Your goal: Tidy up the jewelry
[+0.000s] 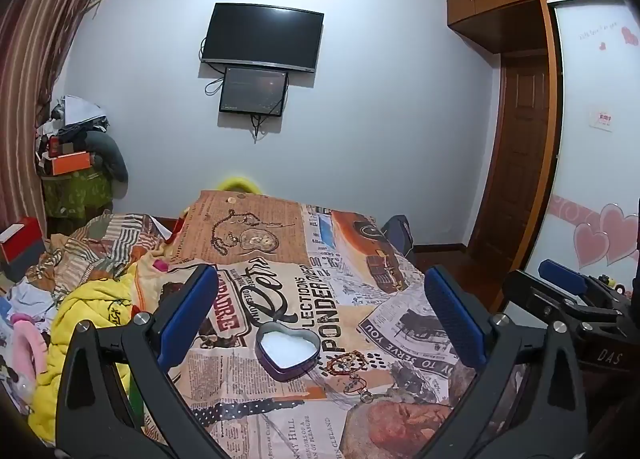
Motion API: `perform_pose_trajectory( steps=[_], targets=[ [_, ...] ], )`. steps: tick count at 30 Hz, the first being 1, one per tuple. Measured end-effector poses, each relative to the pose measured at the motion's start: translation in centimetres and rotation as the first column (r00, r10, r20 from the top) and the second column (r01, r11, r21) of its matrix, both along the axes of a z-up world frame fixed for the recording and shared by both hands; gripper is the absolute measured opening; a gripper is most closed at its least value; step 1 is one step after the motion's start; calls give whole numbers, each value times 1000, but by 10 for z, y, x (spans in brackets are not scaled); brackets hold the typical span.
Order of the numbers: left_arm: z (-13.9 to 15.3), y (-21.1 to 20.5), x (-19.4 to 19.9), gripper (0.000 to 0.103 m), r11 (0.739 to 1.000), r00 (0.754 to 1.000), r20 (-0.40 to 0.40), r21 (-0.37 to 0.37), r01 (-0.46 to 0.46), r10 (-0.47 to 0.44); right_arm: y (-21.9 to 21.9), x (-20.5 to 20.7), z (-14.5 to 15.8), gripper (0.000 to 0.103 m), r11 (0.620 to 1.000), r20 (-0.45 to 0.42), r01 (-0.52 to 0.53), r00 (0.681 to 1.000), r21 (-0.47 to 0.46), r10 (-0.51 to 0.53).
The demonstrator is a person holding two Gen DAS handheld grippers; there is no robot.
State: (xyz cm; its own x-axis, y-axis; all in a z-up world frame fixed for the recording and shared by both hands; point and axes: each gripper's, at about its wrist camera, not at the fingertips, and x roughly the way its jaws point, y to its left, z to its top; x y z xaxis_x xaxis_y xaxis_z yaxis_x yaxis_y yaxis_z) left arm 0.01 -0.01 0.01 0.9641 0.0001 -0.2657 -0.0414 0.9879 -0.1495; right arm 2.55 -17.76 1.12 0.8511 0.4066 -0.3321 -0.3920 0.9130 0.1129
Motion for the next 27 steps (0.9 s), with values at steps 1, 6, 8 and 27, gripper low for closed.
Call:
perform_pose_trajectory(
  steps=[1,6,8,27],
  targets=[
    [0,0,0,103,1000,1000,-2,-2,4,-4,0,0,0,103,1000,1,0,1000,0,0],
    [1,1,0,103,1000,1000,-4,4,3,-3,0,1,-1,103,1000,1,3,1000,2,-3],
    [0,5,1,103,1000,1000,-4,1,6,-6,1,0,-1,103,1000,3,4,1000,4,-4],
    [-3,-3,2,103,999,1000,-7,33,0,0,10,-1,-15,103,1000,-7,5,1000,0,-5]
  ],
)
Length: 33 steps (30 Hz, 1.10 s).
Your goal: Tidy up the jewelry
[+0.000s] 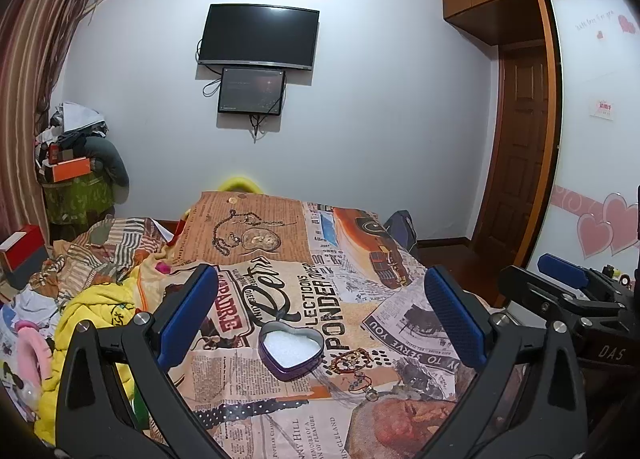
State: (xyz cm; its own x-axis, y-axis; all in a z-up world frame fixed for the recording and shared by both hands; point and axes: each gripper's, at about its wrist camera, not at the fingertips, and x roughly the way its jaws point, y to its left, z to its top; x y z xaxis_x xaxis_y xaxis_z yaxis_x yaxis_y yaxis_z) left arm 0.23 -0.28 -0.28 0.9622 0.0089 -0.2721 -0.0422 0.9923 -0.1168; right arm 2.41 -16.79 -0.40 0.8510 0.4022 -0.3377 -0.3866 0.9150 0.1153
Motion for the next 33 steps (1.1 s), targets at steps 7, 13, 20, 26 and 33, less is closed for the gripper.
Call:
perform_pose_trajectory(
  steps=[7,13,20,26,33],
  targets=[
    [-1,-1,1,103,1000,1000,-2,0,-1,1,-3,3,4,103,1000,-4,-4,1000,1,4],
    [-1,-1,1,103,1000,1000,-3,-1,1,-1,-2,3,2,103,1000,-3,-4,1000,-1,4],
    [-1,0,0,103,1000,1000,-4,-4,1,-1,-2,3,4,103,1000,-5,-4,1000,0,4],
    [-1,1,0,103,1000,1000,-4,-4,2,-2,-3,3,6,103,1000,-7,-4,1000,0,4],
    [-1,1,0,103,1000,1000,-6,-4,2,-2,-2,6,2,103,1000,-8,-5,1000,3,5]
  ],
)
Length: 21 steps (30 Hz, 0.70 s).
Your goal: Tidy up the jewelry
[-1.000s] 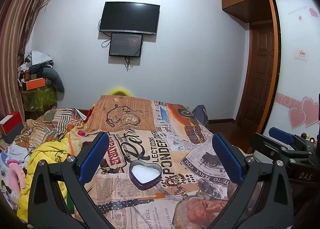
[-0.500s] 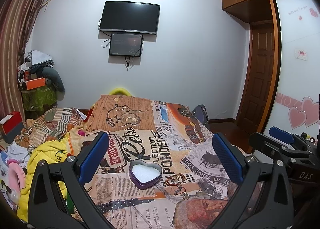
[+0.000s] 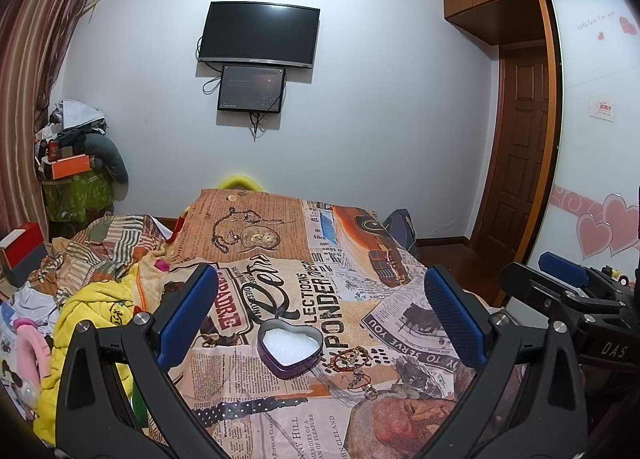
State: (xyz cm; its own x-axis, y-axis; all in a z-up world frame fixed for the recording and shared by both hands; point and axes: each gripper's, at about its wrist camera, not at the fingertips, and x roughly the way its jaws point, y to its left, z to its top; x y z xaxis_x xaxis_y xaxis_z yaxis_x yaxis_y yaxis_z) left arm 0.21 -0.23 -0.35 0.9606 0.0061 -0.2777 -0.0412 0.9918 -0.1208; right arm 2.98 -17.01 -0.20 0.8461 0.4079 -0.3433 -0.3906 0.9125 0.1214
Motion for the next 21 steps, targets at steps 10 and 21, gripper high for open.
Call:
perform_pose_trajectory(
  steps=[10,21],
  targets=[
    [0,1,1,103,1000,1000,0,-1,2,-2,-1,-1,2,103,1000,1,1,1000,-1,-1],
    [0,-1,3,103,1000,1000,-7,5,2,-2,-4,0,6,103,1000,-3,3,1000,-3,-3]
  ],
)
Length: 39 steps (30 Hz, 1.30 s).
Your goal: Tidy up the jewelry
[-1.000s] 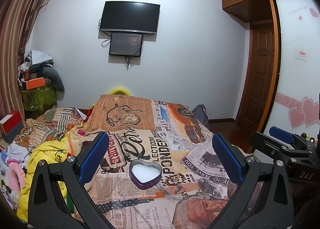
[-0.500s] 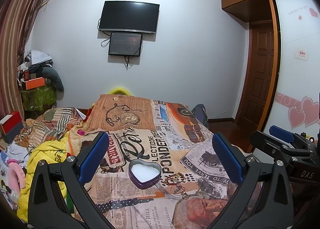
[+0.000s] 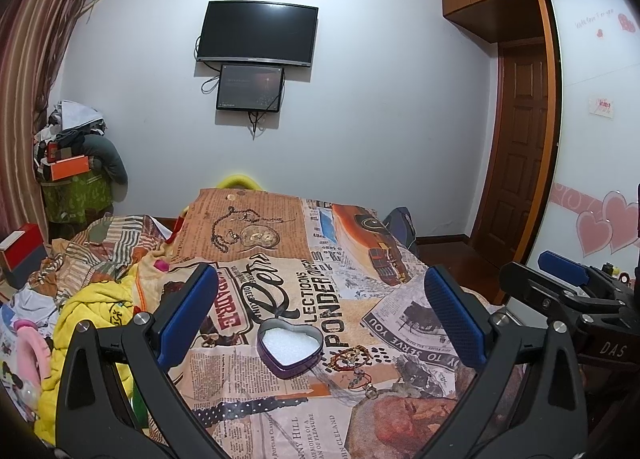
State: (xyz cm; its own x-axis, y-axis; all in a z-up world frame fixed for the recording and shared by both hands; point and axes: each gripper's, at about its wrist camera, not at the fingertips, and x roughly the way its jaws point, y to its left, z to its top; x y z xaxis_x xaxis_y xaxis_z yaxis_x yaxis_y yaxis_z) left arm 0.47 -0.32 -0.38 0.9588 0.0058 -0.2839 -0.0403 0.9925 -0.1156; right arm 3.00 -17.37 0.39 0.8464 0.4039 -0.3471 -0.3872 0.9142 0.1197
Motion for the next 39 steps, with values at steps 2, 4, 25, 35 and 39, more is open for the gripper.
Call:
perform_pose_trajectory(
  steps=[2,4,25,35,39],
  targets=[
    [-1,1,2,103,1000,1000,-5,0,0,0,0,2,-1,103,1000,0,4,1000,-5,-4],
    [-2,0,5,103,1000,1000,-11,2,2,-2,0,4,-1,103,1000,-7,4,1000,-7,-4],
    [-106,22,87,103,1000,929,-370,7,7,-4,4,80,-100,102,973,-285,6,956,-229,-72],
    [-167,20,113,88,997,834,-546,-60,57,-81,-4,106,-162,81,969,-469,-83,883,-232,-37],
    [-181,13,122,74,990,800,-584,-109,89,-136,-7,110,-170,69,978,-514,-122,857,-168,18]
  ],
)
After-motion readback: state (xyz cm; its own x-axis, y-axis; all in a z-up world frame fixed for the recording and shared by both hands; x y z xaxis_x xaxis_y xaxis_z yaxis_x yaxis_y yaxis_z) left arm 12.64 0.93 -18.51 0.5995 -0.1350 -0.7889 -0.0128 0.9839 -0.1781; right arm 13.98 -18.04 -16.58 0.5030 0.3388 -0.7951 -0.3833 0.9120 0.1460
